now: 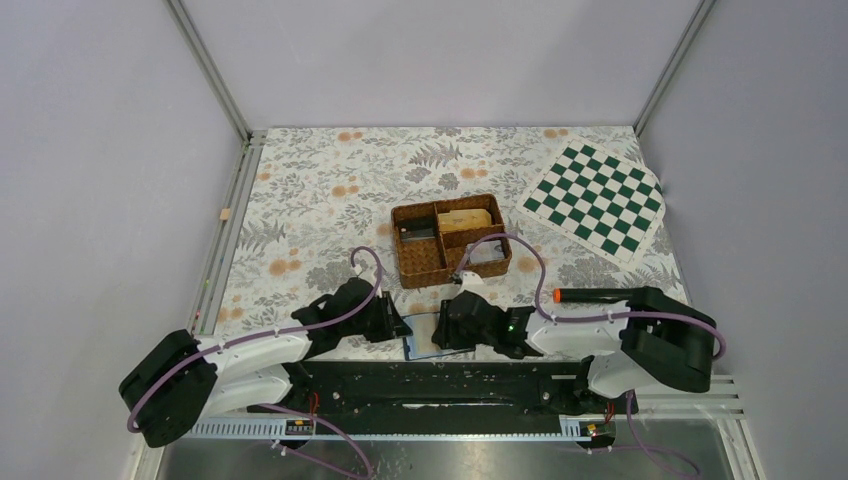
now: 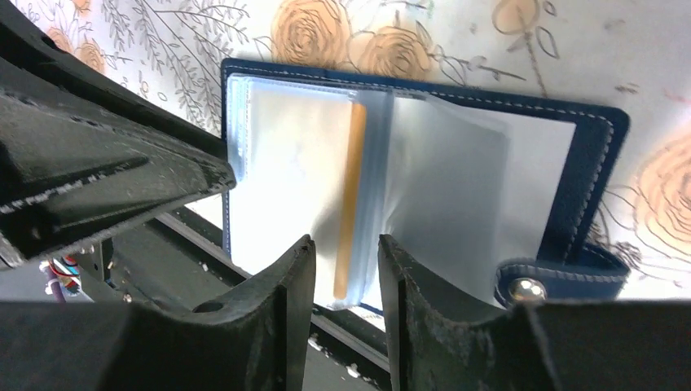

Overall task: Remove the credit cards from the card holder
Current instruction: Remove the credit card from the card holder.

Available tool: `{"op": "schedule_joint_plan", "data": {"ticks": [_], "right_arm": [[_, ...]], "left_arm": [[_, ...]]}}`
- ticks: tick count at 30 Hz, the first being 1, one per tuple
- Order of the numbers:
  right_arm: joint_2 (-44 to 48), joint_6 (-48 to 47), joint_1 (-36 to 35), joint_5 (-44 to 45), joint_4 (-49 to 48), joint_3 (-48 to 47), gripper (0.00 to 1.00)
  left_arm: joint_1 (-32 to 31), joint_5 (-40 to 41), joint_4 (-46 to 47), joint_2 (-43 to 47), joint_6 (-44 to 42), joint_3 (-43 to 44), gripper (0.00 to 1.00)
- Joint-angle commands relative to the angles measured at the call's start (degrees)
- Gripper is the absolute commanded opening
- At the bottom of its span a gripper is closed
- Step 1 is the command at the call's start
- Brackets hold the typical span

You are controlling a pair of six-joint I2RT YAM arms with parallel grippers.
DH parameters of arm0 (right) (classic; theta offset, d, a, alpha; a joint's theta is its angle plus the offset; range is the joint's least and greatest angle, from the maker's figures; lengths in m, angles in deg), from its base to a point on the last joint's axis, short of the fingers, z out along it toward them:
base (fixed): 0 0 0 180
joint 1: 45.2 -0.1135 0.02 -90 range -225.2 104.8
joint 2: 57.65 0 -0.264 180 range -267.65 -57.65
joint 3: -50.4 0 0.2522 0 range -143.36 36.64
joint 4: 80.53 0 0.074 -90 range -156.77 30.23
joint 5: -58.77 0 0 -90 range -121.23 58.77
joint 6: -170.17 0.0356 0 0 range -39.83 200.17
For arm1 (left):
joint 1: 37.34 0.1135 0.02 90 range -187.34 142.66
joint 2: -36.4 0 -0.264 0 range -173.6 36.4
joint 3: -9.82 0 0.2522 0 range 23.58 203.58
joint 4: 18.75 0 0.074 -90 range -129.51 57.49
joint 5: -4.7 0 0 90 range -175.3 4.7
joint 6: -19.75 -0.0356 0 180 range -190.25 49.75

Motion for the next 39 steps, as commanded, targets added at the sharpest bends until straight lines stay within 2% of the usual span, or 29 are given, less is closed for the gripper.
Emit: {"op": "schedule_joint_plan", "data": {"ticks": [1, 4, 10, 15, 20, 32, 39], "right_arm": [[-3.57, -2.81, 0.32, -0.37, 1.40, -3.87, 0.42], [-4.08, -1.88, 0.34, -2.67, -1.43, -2.96, 0.39], [-3.72, 1.16, 0.34, -0.21, -3.15, 1.01, 0.16], [-3.12, 4.89, 0.96, -0.02, -9.76, 6.87, 0.04], [-2.43, 7.25, 1.85, -0.50, -16.58, 12.10, 0.02], [-0.97, 8.77, 2.07, -1.67, -20.93, 14.08, 0.02], [-1.60, 9.51, 2.26, -1.88, -25.10, 16.16, 0.02]], "left_arm": [[-0.54, 1.91, 2.91, 0.28, 0.30, 1.66, 0.20], [-0.56, 1.79, 3.10, 0.37, 0.57, 1.50, 0.20], [-0.78, 2.33, 2.49, 2.29, 1.28, 1.13, 0.20], [-0.83, 3.23, -0.05, 5.62, 1.10, 1.47, 0.20], [-0.89, 2.69, -0.33, 7.33, 1.22, 1.60, 0.22], [-0.89, 1.67, -1.41, 5.68, -0.35, 2.83, 0.24], [-0.98, -1.55, 3.66, 7.93, 0.47, 3.28, 0.19]]}}
